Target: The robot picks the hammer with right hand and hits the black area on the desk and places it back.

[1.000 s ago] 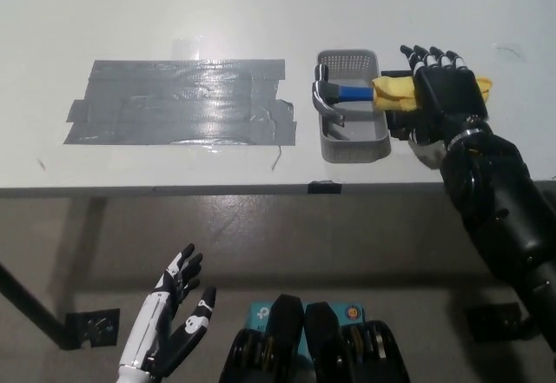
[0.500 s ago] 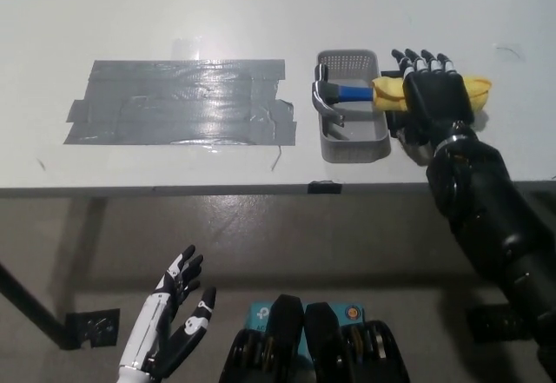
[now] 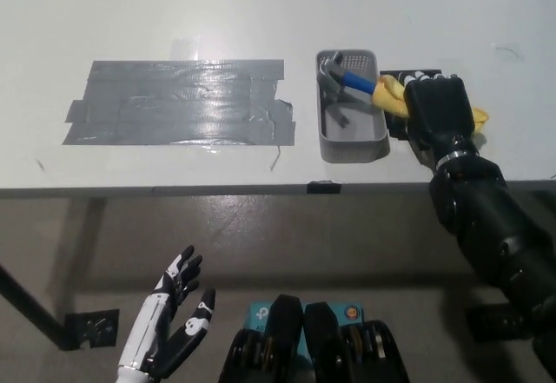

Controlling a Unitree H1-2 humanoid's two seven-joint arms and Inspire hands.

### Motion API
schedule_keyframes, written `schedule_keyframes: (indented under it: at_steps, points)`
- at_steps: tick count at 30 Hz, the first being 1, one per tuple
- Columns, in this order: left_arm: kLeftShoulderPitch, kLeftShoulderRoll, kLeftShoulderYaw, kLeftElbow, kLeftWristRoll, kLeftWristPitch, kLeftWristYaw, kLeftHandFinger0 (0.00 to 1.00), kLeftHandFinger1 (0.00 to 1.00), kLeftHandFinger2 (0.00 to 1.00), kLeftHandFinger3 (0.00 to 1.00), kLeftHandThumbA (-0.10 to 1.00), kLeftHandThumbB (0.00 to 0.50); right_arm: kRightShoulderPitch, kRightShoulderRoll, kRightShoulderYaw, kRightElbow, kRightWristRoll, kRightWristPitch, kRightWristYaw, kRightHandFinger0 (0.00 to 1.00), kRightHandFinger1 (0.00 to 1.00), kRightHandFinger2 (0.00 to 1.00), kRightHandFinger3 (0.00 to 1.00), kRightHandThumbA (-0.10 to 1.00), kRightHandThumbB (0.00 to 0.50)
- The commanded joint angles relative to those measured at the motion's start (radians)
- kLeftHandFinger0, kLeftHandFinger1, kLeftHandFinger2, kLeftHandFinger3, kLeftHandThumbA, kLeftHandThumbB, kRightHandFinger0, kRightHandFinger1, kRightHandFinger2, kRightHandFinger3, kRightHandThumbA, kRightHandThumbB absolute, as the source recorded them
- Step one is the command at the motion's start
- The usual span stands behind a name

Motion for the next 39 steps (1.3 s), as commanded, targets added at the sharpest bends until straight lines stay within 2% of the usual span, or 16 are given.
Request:
schedule_keyframes:
  at_steps: [1,3,4,5,8,10,14,18,23,25,27,28,29,33,35,39]
  points:
    - [-0.007,0.012,0.013,-0.048,-0.027,0.004,-0.019,1.0,1.0,1.0,1.0,0.51,0.0,-0.093,-0.018,-0.017,0.0,0.038,-0.189,-0.23,0.0,0.26,0.7,0.62,-0.1,0.227]
    - [-0.009,0.012,0.015,-0.047,-0.031,0.002,-0.018,1.0,1.0,1.0,1.0,0.5,0.0,-0.094,-0.012,-0.054,-0.006,0.086,-0.222,-0.213,0.0,0.3,0.78,0.66,-0.1,0.199]
    - [-0.008,0.012,0.015,-0.046,-0.033,-0.003,-0.018,1.0,1.0,1.0,1.0,0.47,0.0,-0.091,0.002,-0.16,-0.054,0.23,-0.256,-0.084,0.0,0.36,0.78,0.82,-0.1,0.127]
    - [-0.01,0.013,0.015,-0.046,-0.032,-0.003,-0.018,1.0,1.0,1.0,1.0,0.47,0.0,-0.094,0.006,-0.188,-0.063,0.259,-0.262,-0.051,0.0,0.4,0.78,0.9,-0.1,0.106]
    - [-0.013,0.013,0.016,-0.044,-0.036,-0.005,-0.018,1.0,1.0,1.0,1.0,0.41,0.0,-0.103,0.044,-0.402,-0.221,0.553,-0.151,0.217,0.0,0.39,0.77,0.8,-0.1,0.112]
    - [-0.02,0.012,0.016,-0.043,-0.04,0.0,-0.02,1.0,1.0,1.0,1.0,0.4,0.0,-0.115,0.047,-0.483,-0.327,0.653,-0.036,0.324,0.0,0.41,0.83,0.84,-0.1,0.121]
    - [-0.021,0.019,0.017,-0.048,-0.043,0.006,-0.026,1.0,0.99,1.0,1.0,0.39,0.0,-0.148,0.06,-0.651,-0.416,0.89,0.085,0.465,0.0,0.43,0.83,0.9,-0.1,0.109]
    - [-0.014,0.028,0.028,-0.066,-0.052,0.02,-0.027,1.0,0.97,1.0,1.0,0.39,0.0,-0.176,0.036,-0.684,-0.437,0.892,0.163,0.514,0.0,0.41,0.81,0.82,-0.1,0.1]
    - [-0.013,0.037,0.025,-0.069,-0.056,0.026,-0.037,1.0,0.91,0.98,1.0,0.44,0.0,-0.185,-0.047,-0.633,-0.428,0.759,0.251,0.588,0.06,0.53,0.85,0.95,-0.1,0.086]
    - [-0.017,0.041,0.02,-0.061,-0.053,0.014,-0.041,1.0,0.88,0.95,1.0,0.48,0.0,-0.193,-0.099,-0.608,-0.419,0.74,0.314,0.684,0.05,0.53,0.85,1.0,-0.1,0.057]
    - [-0.017,0.045,0.02,-0.06,-0.053,0.011,-0.042,1.0,0.87,0.94,1.0,0.5,0.0,-0.202,-0.134,-0.59,-0.404,0.73,0.343,0.742,0.03,0.55,0.9,1.0,-0.1,0.072]
    - [-0.019,0.048,0.021,-0.061,-0.053,0.015,-0.043,1.0,0.87,0.94,1.0,0.5,0.0,-0.216,-0.16,-0.566,-0.384,0.693,0.374,0.757,0.03,0.56,0.92,1.0,-0.1,0.12]
    - [-0.024,0.049,0.022,-0.058,-0.053,0.015,-0.042,1.0,0.87,0.93,1.0,0.51,0.0,-0.224,-0.176,-0.554,-0.371,0.686,0.367,0.776,0.01,0.54,0.9,1.0,-0.1,0.132]
    - [-0.026,0.048,0.021,-0.056,-0.054,0.013,-0.038,1.0,0.84,0.9,1.0,0.51,0.0,-0.247,-0.267,-0.485,-0.356,0.668,0.365,0.931,0.0,0.46,0.8,1.0,-0.1,0.142]
    - [-0.03,0.051,0.022,-0.057,-0.052,0.016,-0.038,1.0,0.83,0.9,1.0,0.51,0.0,-0.252,-0.308,-0.432,-0.362,0.64,0.346,1.014,0.0,0.46,0.85,1.0,-0.1,0.123]
    - [-0.03,0.054,0.024,-0.063,-0.059,0.029,-0.038,0.99,0.83,0.89,1.0,0.51,0.0,-0.229,-0.335,-0.359,-0.421,0.588,0.361,1.068,0.0,0.5,0.86,0.86,-0.1,0.152]
